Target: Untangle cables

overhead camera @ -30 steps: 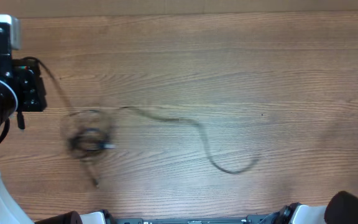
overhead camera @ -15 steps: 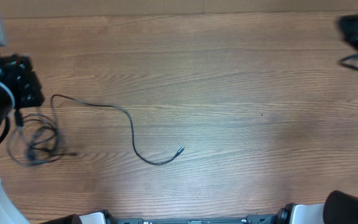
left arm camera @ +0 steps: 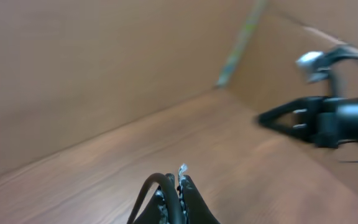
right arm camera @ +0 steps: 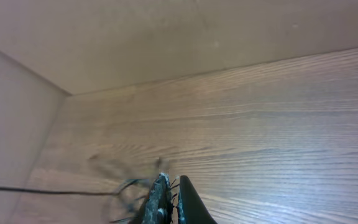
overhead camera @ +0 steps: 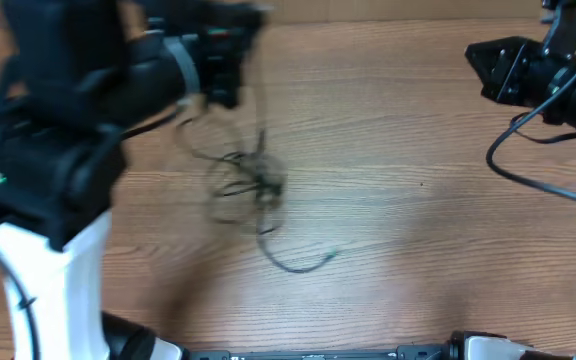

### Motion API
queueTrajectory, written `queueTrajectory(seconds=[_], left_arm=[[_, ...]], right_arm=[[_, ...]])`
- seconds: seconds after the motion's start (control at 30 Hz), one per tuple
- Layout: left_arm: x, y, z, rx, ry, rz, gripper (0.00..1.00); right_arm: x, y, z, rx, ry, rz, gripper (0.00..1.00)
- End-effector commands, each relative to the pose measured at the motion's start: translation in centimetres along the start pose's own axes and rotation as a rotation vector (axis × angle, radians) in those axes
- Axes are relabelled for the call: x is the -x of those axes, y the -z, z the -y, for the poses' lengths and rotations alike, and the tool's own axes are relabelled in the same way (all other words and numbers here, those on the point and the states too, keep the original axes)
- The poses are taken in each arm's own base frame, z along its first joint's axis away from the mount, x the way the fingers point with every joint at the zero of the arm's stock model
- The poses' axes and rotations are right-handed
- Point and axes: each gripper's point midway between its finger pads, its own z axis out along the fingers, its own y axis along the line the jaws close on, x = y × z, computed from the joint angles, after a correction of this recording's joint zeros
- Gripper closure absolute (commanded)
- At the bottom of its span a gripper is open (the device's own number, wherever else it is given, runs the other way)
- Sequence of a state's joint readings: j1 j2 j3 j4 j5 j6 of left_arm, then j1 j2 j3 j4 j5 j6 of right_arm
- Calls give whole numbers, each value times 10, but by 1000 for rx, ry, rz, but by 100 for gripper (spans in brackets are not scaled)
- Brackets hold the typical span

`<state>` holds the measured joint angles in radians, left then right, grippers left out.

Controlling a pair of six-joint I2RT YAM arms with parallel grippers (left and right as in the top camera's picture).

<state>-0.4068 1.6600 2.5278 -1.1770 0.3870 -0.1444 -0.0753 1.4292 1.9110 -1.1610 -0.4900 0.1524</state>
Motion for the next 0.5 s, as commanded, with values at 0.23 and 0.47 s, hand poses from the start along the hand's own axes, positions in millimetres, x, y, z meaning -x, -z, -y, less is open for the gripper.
queueTrajectory(seconds=[0.23, 0.47], left_arm=[[-11, -38, -15, 135, 51, -35, 0], [13, 44, -35, 351, 43, 102, 0]], right_arm=[[-14, 7, 3, -37, 8, -48, 0], [-39, -11, 15, -80, 55, -132, 4]])
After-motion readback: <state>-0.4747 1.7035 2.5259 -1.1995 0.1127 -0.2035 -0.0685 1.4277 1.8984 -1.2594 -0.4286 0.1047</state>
